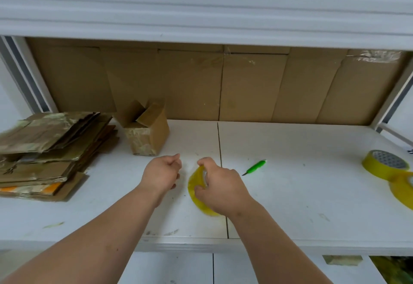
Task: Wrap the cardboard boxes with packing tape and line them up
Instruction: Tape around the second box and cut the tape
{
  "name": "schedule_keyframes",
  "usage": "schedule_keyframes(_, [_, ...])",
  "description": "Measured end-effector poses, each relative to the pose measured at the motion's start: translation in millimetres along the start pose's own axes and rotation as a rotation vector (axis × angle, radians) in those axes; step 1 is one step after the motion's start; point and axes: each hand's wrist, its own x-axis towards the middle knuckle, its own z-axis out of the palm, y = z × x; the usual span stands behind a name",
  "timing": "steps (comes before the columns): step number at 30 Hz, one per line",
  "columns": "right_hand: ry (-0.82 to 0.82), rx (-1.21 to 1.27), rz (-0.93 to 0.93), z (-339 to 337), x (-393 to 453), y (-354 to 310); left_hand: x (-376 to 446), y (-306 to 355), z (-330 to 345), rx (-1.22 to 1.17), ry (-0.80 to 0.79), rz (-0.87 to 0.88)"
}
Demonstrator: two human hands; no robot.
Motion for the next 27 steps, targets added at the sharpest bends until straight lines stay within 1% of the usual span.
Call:
schedule_keyframes(3, [-0.094, -0.153, -0.044, 13.4, 11.6, -14.3, 3.3, -4.4, -26.1, 0.179, 0.080, 0.050])
schedule_keyframes(6, [-0.195, -0.264, -0.012, 25.2, 21.1, -27.2, 2.5, -6.5, -54.4, 0.385, 0.181, 0.116])
schedule_keyframes(7, [-0.178, -0.286, 0.006, 28.2, 24.0, -31.1, 1.4, -7.0, -65.3, 0.430, 0.229, 0.144])
schedule_keyframes(8, [-0.123, -0.298, 0.018, 30.1, 27.4, -36.0, 0.4, -8.3, -76.8, 0.455, 0.285, 0.173])
schedule_keyframes(10, [0.019, -0.281, 0.019, 33.5, 36.5, -51.3, 2.4, -15.2, -102.7, 0.472, 0.426, 0.244])
schedule_keyframes(11, [0.062, -0.240, 0.012, 36.3, 42.4, -61.3, 4.1, -19.6, -116.7, 0.473, 0.493, 0.268])
schedule_keyframes(13, [0.050, -0.124, 0.004, 44.4, 55.1, -84.5, 8.0, -27.9, -144.9, 0.476, 0.592, 0.270])
schedule_keyframes(15, [-0.025, -0.022, -0.008, 58.1, 67.0, -109.3, 12.6, -35.4, -173.4, 0.522, 0.642, 0.224])
schedule_keyframes(19, [-0.121, 0.072, -0.046, 88.2, 84.4, -153.7, 24.7, -52.5, -229.8, 0.739, 0.624, 0.110])
schedule_keyframes(22, [-0.146, 0.123, -0.030, 104.2, 97.6, -182.6, 41.1, -63.7, -268.3, 0.888, 0.517, 0.066])
schedule_keyframes(25, [-0.154, 0.219, 0.017, 115.8, 108.2, -203.8, 61.5, -73.9, -295.2, 0.972, 0.420, 0.078])
schedule_keyframes(27, [-0.146, 0.270, 0.040, 123.8, 112.9, -212.7, 74.0, -80.4, -308.8, 0.948, 0.436, 0.145])
